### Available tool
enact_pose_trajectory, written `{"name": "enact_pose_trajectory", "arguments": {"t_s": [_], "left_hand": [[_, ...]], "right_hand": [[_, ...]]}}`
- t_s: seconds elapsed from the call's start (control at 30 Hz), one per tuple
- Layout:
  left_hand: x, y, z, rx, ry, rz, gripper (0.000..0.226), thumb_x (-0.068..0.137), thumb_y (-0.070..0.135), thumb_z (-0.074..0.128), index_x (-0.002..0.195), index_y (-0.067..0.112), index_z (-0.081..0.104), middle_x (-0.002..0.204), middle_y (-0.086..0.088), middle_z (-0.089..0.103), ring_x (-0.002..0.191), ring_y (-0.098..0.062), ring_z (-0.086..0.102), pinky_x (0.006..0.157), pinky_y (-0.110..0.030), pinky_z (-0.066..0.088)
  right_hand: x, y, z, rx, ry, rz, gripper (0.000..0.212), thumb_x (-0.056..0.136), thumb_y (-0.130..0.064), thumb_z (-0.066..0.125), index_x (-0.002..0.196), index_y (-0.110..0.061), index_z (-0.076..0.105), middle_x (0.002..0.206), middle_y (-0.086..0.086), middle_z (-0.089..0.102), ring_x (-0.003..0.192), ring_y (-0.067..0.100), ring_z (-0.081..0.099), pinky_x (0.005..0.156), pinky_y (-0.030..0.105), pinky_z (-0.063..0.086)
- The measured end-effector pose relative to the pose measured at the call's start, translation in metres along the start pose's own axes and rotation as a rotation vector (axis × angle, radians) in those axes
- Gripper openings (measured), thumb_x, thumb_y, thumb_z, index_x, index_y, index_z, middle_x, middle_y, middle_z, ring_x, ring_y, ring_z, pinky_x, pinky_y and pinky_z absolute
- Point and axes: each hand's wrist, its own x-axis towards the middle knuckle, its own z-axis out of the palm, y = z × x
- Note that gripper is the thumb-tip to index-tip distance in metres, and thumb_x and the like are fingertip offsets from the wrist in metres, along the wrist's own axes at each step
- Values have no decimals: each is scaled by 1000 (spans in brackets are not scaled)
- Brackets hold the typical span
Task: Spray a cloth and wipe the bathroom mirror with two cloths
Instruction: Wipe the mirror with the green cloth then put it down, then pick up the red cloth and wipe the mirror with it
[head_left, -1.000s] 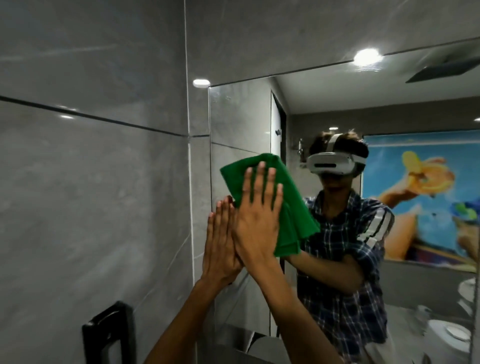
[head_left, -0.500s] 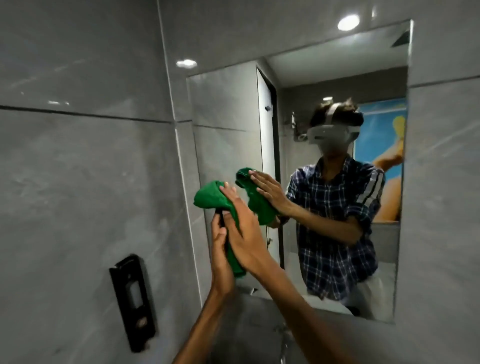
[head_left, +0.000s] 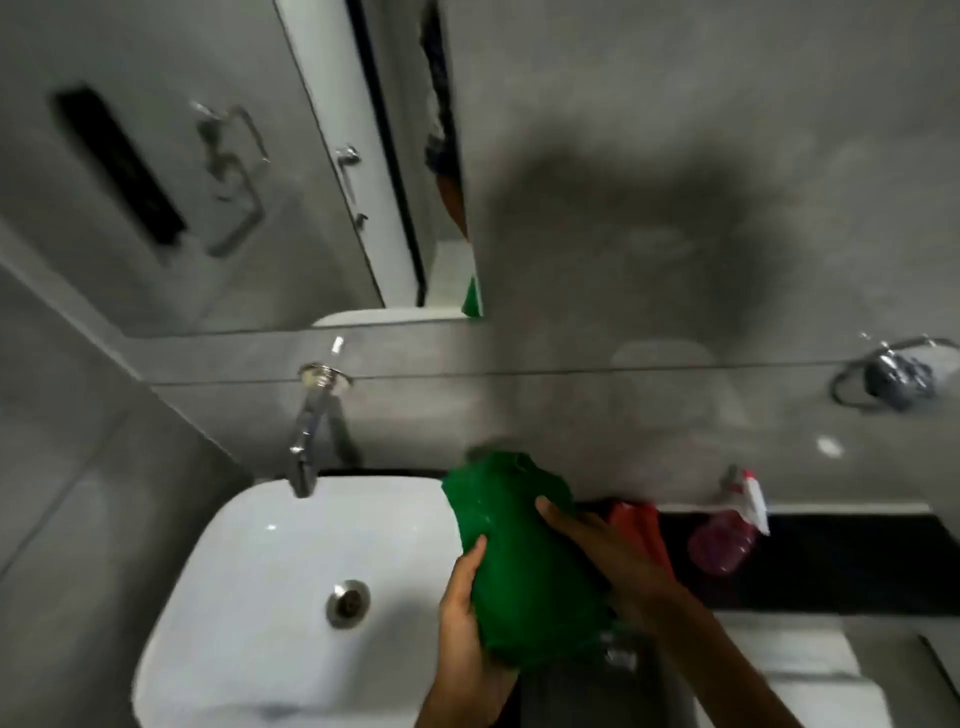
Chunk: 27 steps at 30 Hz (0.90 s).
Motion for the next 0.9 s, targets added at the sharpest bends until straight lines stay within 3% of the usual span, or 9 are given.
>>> {"name": "enact_pose_trajectory", "arguments": {"t_s": [0.03, 0.1, 0.2, 0.33, 0.43, 0.53, 0.6, 0.7, 0.9], "left_hand": [[8, -16, -5, 20, 13, -33, 47, 83, 38, 70, 121, 11, 76, 125, -26, 73, 112, -44, 72, 84, -53, 62], [45, -63, -13, 140, 131, -143, 45, 85, 33, 70, 122, 8, 76, 121, -28, 74, 105, -46, 74, 78, -51, 63], [103, -123, -33, 467, 278, -214, 43, 97, 12, 62, 137, -3, 61, 130, -32, 66, 119, -47, 65, 93, -50, 57], [172, -167, -60, 738, 387, -173, 47, 95, 14, 68, 139, 0, 58, 139, -25, 63, 127, -35, 61, 103, -41, 52], [215, -168, -75, 758, 390, -136, 52, 95, 13, 69, 143, 2, 53, 146, -27, 57, 131, -38, 59, 109, -47, 50], [253, -154, -84, 747, 401, -85, 69, 96, 22, 69, 157, 13, 38, 157, -18, 46, 140, -34, 52, 117, -52, 43], [270, -147, -90, 768, 400, -65, 63, 98, 26, 65, 156, 18, 40, 154, -14, 50, 135, -31, 55, 115, -53, 45], [285, -145, -94, 862, 404, -82, 44, 102, 21, 59, 145, 15, 52, 139, -18, 63, 111, -30, 64, 97, -44, 54], [274, -170, -81, 1335, 557, 124, 57, 99, 18, 62, 151, 4, 44, 150, -22, 50, 139, -40, 47, 110, -49, 45]], "right_hand": [[-5, 12, -14, 21, 13, 33, 16, 87, -29, 75, 97, -22, 85, 93, -2, 85, 86, 9, 82, 70, 24, 64], [-1, 53, -57, 35, 131, 125, 30, 96, -8, 68, 84, -28, 85, 75, -12, 82, 71, 5, 80, 58, 20, 62], [16, 115, -105, 39, 220, 279, 37, 99, 6, 58, 135, 1, 62, 116, 23, 75, 106, 39, 73, 68, 32, 63], [71, 174, -143, -60, 263, 294, 49, 95, 24, 48, 143, 18, 44, 142, 45, 50, 132, 57, 52, 90, 43, 54], [120, 182, -150, -89, 311, 262, 60, 92, 24, 54, 150, 11, 41, 146, 34, 53, 131, 43, 56, 102, 47, 54], [167, 192, -155, -212, 313, 98, 78, 88, 24, 62, 157, 2, 33, 146, 13, 50, 135, 24, 49, 115, 35, 44], [187, 199, -159, -284, 306, 112, 80, 88, 16, 68, 158, -3, 33, 150, 15, 50, 138, 26, 50, 118, 40, 44], [195, 211, -162, -402, 282, 200, 73, 89, 8, 72, 154, -2, 41, 147, 18, 55, 139, 34, 54, 115, 43, 49], [171, 226, -179, -533, 424, 235, 41, 97, 1, 56, 138, -7, 58, 127, 20, 69, 103, 35, 71, 89, 52, 62]]}}
